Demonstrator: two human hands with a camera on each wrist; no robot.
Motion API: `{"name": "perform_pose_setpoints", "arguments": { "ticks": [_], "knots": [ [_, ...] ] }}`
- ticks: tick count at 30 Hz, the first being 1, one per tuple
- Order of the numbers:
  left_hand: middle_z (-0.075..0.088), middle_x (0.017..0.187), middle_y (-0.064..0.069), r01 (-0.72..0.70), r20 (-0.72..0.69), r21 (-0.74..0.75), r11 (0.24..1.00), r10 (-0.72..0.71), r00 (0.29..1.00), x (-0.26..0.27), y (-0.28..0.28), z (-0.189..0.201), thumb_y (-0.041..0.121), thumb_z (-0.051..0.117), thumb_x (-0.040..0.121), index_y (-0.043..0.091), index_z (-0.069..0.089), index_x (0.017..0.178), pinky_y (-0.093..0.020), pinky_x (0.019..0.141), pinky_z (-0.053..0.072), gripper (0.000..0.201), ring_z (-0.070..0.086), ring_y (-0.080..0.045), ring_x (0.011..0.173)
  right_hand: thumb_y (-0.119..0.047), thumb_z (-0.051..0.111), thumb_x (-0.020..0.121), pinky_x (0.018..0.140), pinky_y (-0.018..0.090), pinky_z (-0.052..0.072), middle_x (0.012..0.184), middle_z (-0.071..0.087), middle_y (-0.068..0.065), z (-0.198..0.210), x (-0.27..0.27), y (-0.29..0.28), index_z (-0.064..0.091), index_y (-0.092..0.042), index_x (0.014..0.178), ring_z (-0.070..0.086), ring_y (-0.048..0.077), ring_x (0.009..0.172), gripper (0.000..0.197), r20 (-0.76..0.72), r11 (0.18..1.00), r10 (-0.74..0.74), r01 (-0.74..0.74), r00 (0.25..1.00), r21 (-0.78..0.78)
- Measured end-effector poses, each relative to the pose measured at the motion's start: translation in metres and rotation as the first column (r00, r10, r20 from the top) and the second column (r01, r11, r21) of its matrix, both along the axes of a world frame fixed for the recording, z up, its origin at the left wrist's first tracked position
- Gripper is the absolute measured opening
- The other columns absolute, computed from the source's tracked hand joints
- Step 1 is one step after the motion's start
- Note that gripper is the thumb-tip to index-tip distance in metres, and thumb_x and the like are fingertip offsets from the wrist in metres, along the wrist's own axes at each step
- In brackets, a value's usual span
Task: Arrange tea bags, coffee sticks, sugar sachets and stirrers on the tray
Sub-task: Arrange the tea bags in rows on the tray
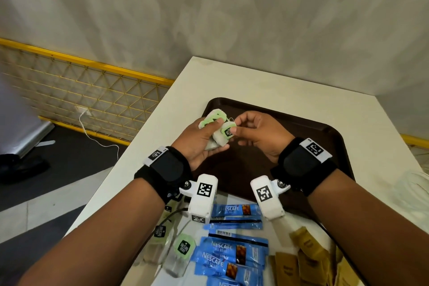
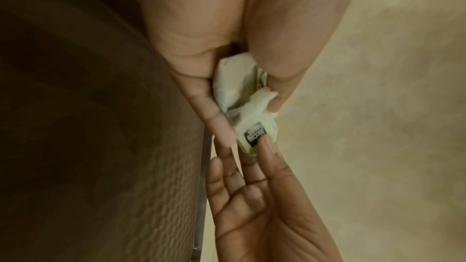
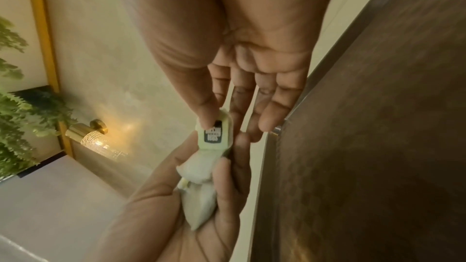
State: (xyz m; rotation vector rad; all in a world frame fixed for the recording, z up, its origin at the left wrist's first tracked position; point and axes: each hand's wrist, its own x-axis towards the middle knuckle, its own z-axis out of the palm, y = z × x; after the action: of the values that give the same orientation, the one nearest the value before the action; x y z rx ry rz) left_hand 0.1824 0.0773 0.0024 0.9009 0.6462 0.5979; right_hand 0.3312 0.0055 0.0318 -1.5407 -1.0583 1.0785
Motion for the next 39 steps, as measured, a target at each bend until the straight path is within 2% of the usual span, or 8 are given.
{"name": "perform_pose_setpoints", "arguments": {
  "ticks": [6, 15, 18, 20, 24, 29, 36, 39],
  "knots": [
    [0.067, 0.098, -0.007, -0.118, -0.092, 0.018, 0.993, 0.119, 0.989, 0.006, 0.03, -0.004, 0.025, 0.051, 0.099, 0.013, 0.057, 0.111, -0.023, 0.061, 0.058, 0.018, 0.067, -0.015, 0.081, -0.006, 0.061, 0.089, 0.07, 0.031, 0.055, 0.085, 0.066, 0.006, -0.008, 0.024, 0.038, 0.051, -0.016, 0.089, 0.066, 0.013, 0.062, 0.014, -0.146, 0.995, -0.092, 0.088, 0.985, -0.038],
    [0.065, 0.096, -0.005, -0.197, -0.126, 0.069, 0.978, 0.205, 0.971, 0.005, 0.062, -0.023, 0.026, 0.053, 0.098, 0.011, 0.057, 0.106, -0.024, 0.065, 0.058, 0.017, 0.069, -0.016, 0.081, -0.01, 0.064, 0.087, 0.051, 0.024, 0.049, 0.083, 0.062, 0.007, -0.043, 0.055, 0.119, 0.056, -0.023, 0.08, 0.057, 0.015, 0.064, 0.016, 0.326, 0.983, -0.05, 0.104, 0.944, -0.148],
    [0.066, 0.096, -0.005, -0.21, -0.13, 0.065, 0.975, 0.217, 0.967, 0.005, 0.064, -0.027, 0.027, 0.053, 0.097, 0.014, 0.058, 0.103, -0.025, 0.065, 0.058, 0.015, 0.07, -0.017, 0.084, -0.012, 0.065, 0.086, 0.056, 0.029, 0.054, 0.086, 0.062, 0.009, -0.053, 0.055, 0.138, 0.058, -0.015, 0.092, 0.062, 0.02, 0.071, 0.009, 0.401, 0.979, -0.055, 0.129, 0.914, -0.16],
    [0.066, 0.1, -0.006, -0.21, -0.126, 0.061, 0.976, 0.217, 0.968, 0.006, 0.065, -0.028, 0.027, 0.053, 0.097, 0.015, 0.059, 0.105, -0.024, 0.065, 0.057, 0.015, 0.07, -0.018, 0.086, -0.017, 0.066, 0.085, 0.07, 0.033, 0.053, 0.089, 0.063, 0.007, -0.055, 0.058, 0.145, 0.059, -0.013, 0.102, 0.063, 0.023, 0.082, 0.019, 0.532, 0.979, -0.05, 0.147, 0.845, -0.142],
    [0.066, 0.106, -0.008, -0.215, -0.111, 0.034, 0.976, 0.217, 0.97, 0.007, 0.069, -0.03, 0.026, 0.053, 0.097, 0.012, 0.058, 0.113, -0.023, 0.06, 0.056, 0.022, 0.071, -0.018, 0.084, -0.023, 0.071, 0.08, 0.073, 0.023, 0.037, 0.096, 0.064, 0.002, -0.047, 0.064, 0.145, 0.065, -0.016, 0.102, 0.058, 0.017, 0.088, 0.024, 0.763, 0.984, 0.067, 0.082, 0.643, -0.156],
    [0.067, 0.099, -0.007, -0.214, -0.089, 0.013, 0.977, 0.214, 0.973, 0.009, 0.071, -0.03, 0.025, 0.053, 0.097, 0.013, 0.061, 0.106, -0.022, 0.058, 0.056, 0.017, 0.072, -0.017, 0.08, -0.024, 0.072, 0.079, 0.09, 0.028, 0.046, 0.115, 0.066, 0.003, -0.049, 0.057, 0.146, 0.07, -0.019, 0.106, 0.061, 0.021, 0.105, 0.028, 0.815, 0.949, 0.26, 0.021, 0.518, -0.316],
    [0.07, 0.093, -0.008, -0.222, -0.081, -0.036, 0.974, 0.219, 0.972, 0.015, 0.072, -0.028, 0.014, 0.05, 0.097, 0.008, 0.061, 0.103, -0.022, 0.056, 0.056, 0.014, 0.072, -0.018, 0.076, -0.029, 0.063, 0.086, 0.087, 0.029, 0.043, 0.116, 0.065, 0.004, -0.047, 0.055, 0.152, 0.068, -0.019, 0.109, 0.059, 0.021, 0.106, 0.026, 0.818, 0.953, 0.263, -0.007, 0.511, -0.302],
    [0.071, 0.097, -0.007, -0.212, -0.075, -0.024, 0.977, 0.209, 0.975, 0.017, 0.074, -0.026, 0.015, 0.048, 0.099, 0.012, 0.061, 0.106, -0.023, 0.056, 0.056, 0.015, 0.072, -0.019, 0.076, -0.037, 0.054, 0.093, 0.075, 0.031, 0.044, 0.099, 0.069, 0.007, -0.036, 0.052, 0.145, 0.07, -0.011, 0.1, 0.061, 0.019, 0.087, 0.031, 0.697, 0.982, 0.161, -0.042, 0.699, -0.185]
  ]
}}
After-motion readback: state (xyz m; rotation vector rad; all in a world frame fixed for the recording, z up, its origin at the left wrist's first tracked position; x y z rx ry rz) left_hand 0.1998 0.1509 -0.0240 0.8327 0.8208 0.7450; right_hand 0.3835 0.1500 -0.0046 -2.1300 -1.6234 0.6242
